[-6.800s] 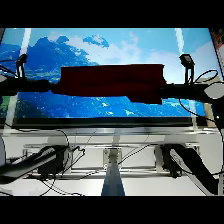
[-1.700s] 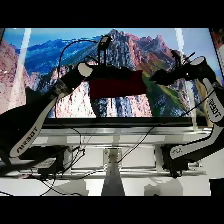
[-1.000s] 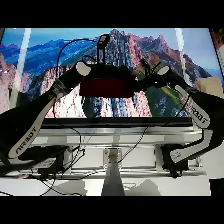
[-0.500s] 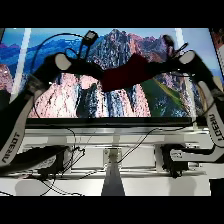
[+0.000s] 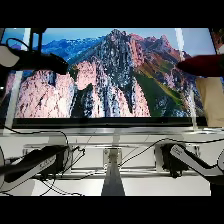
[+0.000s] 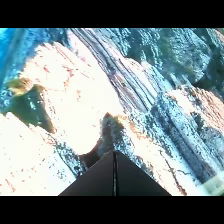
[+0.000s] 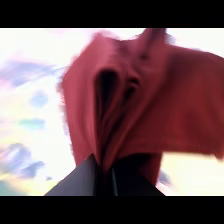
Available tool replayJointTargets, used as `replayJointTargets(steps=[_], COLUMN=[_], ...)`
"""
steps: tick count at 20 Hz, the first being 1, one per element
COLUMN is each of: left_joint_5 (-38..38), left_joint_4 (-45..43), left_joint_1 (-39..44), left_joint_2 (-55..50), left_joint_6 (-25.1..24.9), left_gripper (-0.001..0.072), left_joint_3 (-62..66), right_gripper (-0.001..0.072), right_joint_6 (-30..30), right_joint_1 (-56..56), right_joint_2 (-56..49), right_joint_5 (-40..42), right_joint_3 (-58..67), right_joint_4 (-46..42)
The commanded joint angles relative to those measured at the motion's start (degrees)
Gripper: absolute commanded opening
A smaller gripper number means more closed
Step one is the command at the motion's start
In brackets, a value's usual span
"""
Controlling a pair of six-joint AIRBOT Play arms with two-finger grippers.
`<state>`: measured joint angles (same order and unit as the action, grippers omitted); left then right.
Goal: Fold the clothes and pants, and hang the long-sleeved shirts on hangers.
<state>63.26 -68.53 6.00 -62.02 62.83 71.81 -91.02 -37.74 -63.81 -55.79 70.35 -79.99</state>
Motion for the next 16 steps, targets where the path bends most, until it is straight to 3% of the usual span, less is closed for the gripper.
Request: replayJointTargets(steps=[1,5,10,11,13,14,16], left_joint_5=[1.11,1.09,1.11,1.09,1.09,1.09,1.09], left_joint_4=[-0.44,-0.44,-0.44,-0.44,-0.44,-0.44,-0.44], left_joint_1=[-1.64,-1.60,-1.60,-1.60,-1.60,-1.60,-1.60], left_joint_2=[2.05,2.03,2.03,2.03,2.03,2.03,2.03], left_joint_6=[0.00,0.00,0.00,0.00,0.00,0.00,0.00], left_gripper=[0.0017,0.0017,0.0017,0.0017,0.0017,0.0017,0.0017], left_joint_3=[0.04,0.04,0.04,0.04,0.04,0.04,0.04], right_gripper=[0.0009,0.0009,0.0010,0.0079,0.0558,0.0601,0.0336], right_joint_6=[-10.84,-11.58,-11.52,-11.58,-11.58,-11.28,-7.26], right_joint_1=[-13.77,-21.77,-21.86,-21.86,-21.86,-21.84,-19.56], right_joint_2=[3.72,3.76,3.76,3.76,3.74,3.74,3.67], right_joint_5=[-8.63,-18.86,-21.77,-21.51,-21.14,-21.09,-21.09], right_joint_3=[0.02,-1.90,-5.16,-5.53,-5.66,-5.66,-5.66], right_joint_4=[-5.62,-6.16,-5.95,-5.86,-5.75,-5.16,-1.70])
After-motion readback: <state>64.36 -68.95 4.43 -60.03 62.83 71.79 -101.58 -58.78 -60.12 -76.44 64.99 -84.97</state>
